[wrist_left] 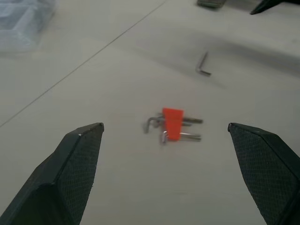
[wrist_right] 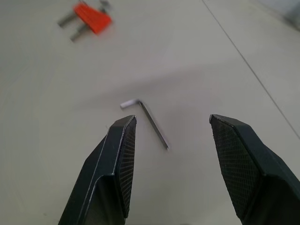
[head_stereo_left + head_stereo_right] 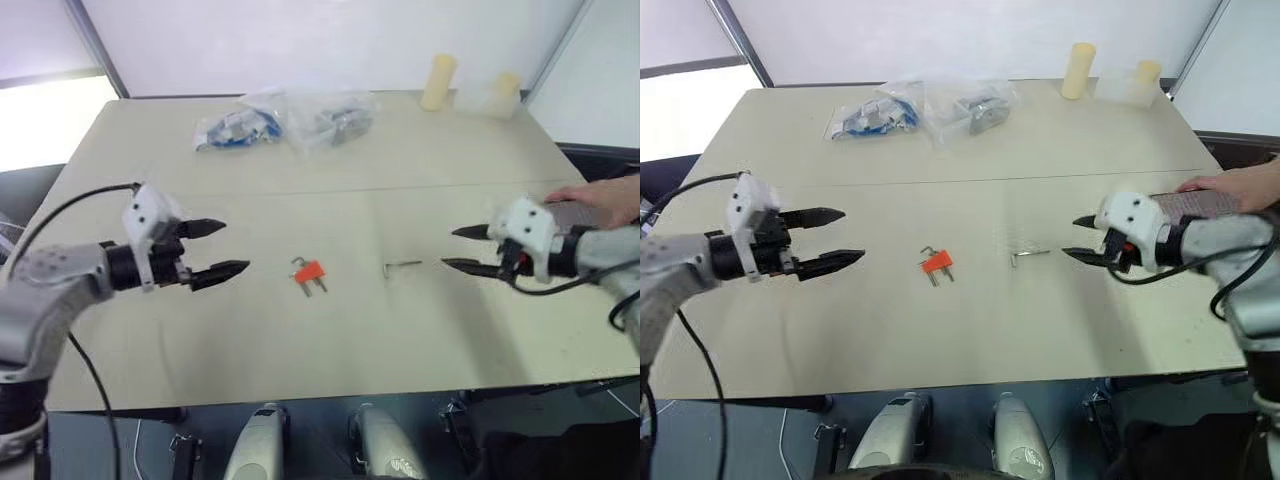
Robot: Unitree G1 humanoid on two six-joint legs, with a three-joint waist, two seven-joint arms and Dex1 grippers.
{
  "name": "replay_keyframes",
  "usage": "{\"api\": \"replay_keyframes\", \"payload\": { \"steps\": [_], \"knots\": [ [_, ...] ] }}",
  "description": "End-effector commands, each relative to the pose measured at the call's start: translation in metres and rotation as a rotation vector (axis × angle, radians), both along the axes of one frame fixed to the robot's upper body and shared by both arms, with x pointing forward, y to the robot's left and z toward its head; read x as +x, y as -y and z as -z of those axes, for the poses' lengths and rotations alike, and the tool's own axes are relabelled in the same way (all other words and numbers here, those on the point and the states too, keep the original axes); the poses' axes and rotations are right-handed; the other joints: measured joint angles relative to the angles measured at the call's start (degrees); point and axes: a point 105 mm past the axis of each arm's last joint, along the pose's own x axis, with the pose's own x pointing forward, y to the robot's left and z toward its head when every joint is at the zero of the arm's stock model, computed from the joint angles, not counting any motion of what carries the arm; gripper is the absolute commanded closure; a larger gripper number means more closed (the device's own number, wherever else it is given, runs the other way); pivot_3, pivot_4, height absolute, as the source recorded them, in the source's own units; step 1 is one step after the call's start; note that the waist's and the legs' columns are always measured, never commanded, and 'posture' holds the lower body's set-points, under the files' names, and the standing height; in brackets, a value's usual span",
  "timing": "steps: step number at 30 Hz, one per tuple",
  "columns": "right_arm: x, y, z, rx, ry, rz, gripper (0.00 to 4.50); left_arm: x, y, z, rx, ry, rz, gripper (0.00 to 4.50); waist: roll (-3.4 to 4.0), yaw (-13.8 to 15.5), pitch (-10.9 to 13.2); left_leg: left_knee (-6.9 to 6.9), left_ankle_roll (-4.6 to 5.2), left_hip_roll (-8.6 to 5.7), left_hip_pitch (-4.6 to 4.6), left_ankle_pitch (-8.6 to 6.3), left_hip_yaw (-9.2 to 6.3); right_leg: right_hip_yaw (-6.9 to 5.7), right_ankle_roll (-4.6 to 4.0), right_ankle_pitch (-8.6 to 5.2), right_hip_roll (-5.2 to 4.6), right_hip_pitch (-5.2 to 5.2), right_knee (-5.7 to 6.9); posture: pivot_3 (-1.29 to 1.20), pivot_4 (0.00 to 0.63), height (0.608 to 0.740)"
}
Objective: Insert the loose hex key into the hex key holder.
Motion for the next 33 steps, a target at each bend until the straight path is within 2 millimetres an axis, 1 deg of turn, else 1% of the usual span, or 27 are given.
{"api": "replay_keyframes", "payload": {
  "steps": [1, 4, 6, 13, 17, 22, 24, 28, 33],
  "knots": [
    [-0.006, -0.007, -0.018, 0.001, 0.020, -0.046, 1.93, -0.007, 0.001, -0.009, -0.002, 0.007, 0.040, 0.04, 0.00, 0.17, 0.00, 0.00, 0.00, 0.00, -0.02, 0.00, 0.00, 0.00, 0.00, 0.00, -0.01, -0.02, -0.01, 0.00, 0.150, 0.740],
    [-0.008, -0.021, -0.027, 0.038, 0.044, -0.085, 1.93, -0.004, 0.001, -0.007, -0.006, 0.020, 0.023, 0.04, 0.00, 0.18, 0.00, 0.01, 0.00, -0.03, -0.06, 0.00, 0.05, 0.04, 0.01, 0.00, -0.06, -0.07, -0.01, 0.00, 0.150, 0.740],
    [-0.009, -0.027, -0.027, 0.052, 0.042, -0.101, 1.93, -0.004, 0.001, -0.007, -0.005, 0.020, 0.029, 0.04, -0.01, 0.18, 0.00, 0.00, 0.00, -0.01, -0.06, 0.00, 0.06, 0.09, 0.01, 0.01, -0.08, -0.09, -0.01, 0.00, 0.150, 0.740],
    [-0.008, -0.033, -0.022, 0.041, 0.040, -0.110, 1.93, -0.003, 0.000, -0.011, -0.001, 0.023, 0.030, 0.04, -0.01, 0.18, 0.00, 0.00, 0.00, -0.01, -0.06, 0.00, 0.10, 0.14, 0.01, 0.01, -0.07, -0.12, -0.01, 0.00, 0.150, 0.740],
    [-0.006, -0.037, -0.019, 0.033, 0.035, -0.128, 1.93, -0.004, 0.000, -0.008, 0.007, 0.011, 0.034, 0.04, 0.00, 0.17, 0.00, 0.00, 0.00, -0.01, -0.06, 0.00, 0.10, 0.15, 0.01, 0.01, -0.07, -0.12, -0.01, 0.00, 0.150, 0.740],
    [0.000, -0.047, -0.018, 0.023, 0.034, -0.176, 1.93, -0.004, -0.011, 0.001, 0.030, 0.009, 0.015, 0.04, -0.01, -0.12, 0.00, -0.03, 0.00, 0.01, -0.06, 0.00, 0.13, 0.23, 0.01, 0.01, -0.06, -0.20, 0.01, 0.00, 0.150, 0.740],
    [0.007, -0.055, -0.015, 0.026, 0.034, -0.207, 1.93, -0.005, -0.010, 0.002, 0.028, 0.009, 0.017, 0.04, -0.01, -0.11, 0.01, -0.03, 0.00, 0.03, -0.06, 0.00, 0.13, 0.24, 0.01, 0.01, -0.05, -0.20, 0.01, 0.00, 0.150, 0.740],
    [0.026, -0.074, -0.002, -0.007, 0.024, -0.284, 1.93, -0.008, -0.004, 0.005, 0.032, 0.008, 0.023, 0.04, -0.02, -0.13, 0.01, -0.01, 0.00, 0.03, -0.06, 0.00, 0.15, 0.27, 0.01, 0.01, -0.05, -0.22, 0.01, 0.00, 0.150, 0.740],
    [0.050, -0.095, 0.022, -0.043, -0.023, -0.365, 1.93, -0.012, 0.003, 0.005, 0.038, 0.010, 0.018, 0.04, -0.02, -0.07, 0.01, -0.02, 0.00, 0.01, -0.09, 0.00, 0.15, 0.27, 0.03, 0.02, -0.01, -0.25, 0.01, 0.00, 0.150, 0.740]
  ]
}}
